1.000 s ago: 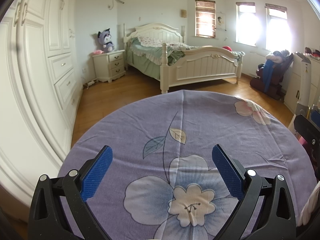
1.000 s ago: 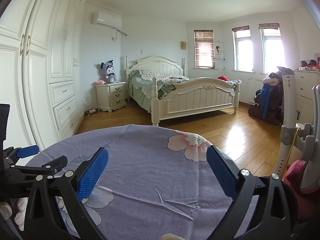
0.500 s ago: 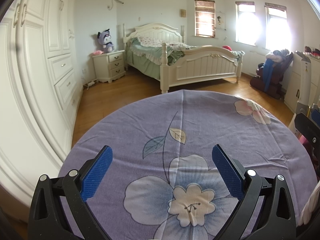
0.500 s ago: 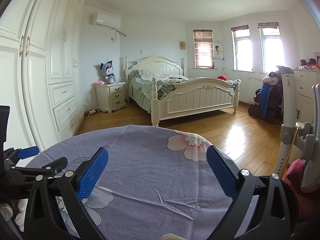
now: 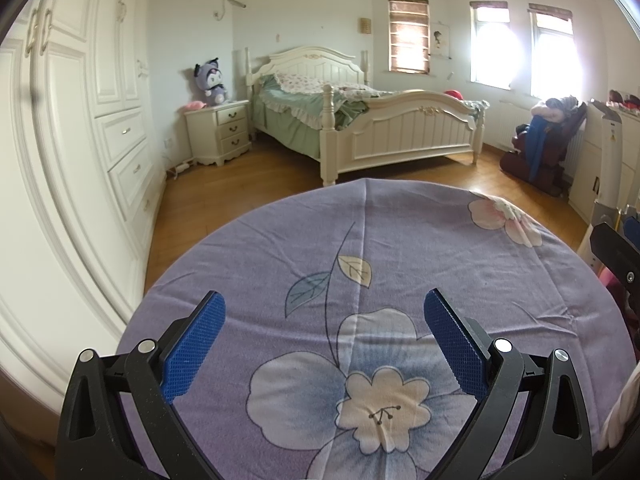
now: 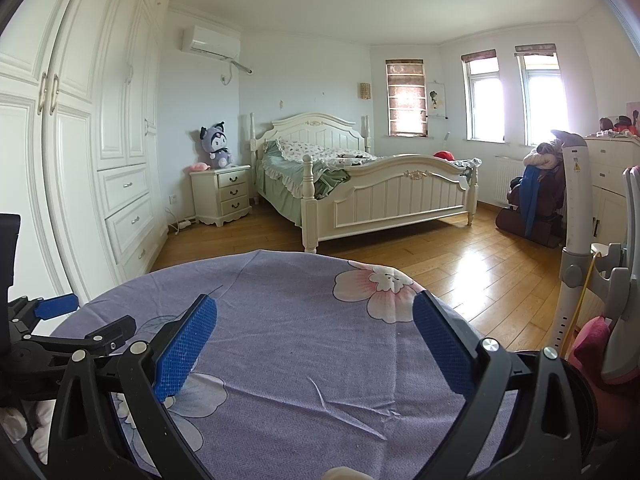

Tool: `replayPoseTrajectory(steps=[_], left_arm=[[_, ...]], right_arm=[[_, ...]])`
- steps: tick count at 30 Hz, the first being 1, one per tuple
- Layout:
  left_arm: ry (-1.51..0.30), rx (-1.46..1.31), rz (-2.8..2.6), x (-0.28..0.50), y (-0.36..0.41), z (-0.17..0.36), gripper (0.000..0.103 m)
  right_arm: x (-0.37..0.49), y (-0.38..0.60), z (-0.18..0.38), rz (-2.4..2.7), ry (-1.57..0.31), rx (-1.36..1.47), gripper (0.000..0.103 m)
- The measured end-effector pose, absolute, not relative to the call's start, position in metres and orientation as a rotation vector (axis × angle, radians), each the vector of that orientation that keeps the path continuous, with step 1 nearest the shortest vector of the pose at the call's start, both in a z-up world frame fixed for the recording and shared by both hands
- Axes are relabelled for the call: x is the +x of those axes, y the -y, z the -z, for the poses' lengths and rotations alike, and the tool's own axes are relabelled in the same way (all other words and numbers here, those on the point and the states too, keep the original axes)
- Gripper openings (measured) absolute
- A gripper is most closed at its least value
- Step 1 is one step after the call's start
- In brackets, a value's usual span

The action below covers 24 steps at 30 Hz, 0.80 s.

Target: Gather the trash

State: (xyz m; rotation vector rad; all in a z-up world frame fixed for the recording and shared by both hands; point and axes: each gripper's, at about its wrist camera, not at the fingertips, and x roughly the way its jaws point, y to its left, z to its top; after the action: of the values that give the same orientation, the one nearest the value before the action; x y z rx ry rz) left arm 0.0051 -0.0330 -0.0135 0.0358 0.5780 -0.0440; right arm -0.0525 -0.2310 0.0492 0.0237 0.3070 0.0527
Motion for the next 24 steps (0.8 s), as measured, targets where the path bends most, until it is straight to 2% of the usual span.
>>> replayPoseTrajectory(steps=[24], left_arm=[[-0.56,0.03,0.033,0.0009,0.024,0.0081,0.098]], right_arm=[[-0.0537,0.2266,-0.052,-0.045,-0.304,0.033,0.097]])
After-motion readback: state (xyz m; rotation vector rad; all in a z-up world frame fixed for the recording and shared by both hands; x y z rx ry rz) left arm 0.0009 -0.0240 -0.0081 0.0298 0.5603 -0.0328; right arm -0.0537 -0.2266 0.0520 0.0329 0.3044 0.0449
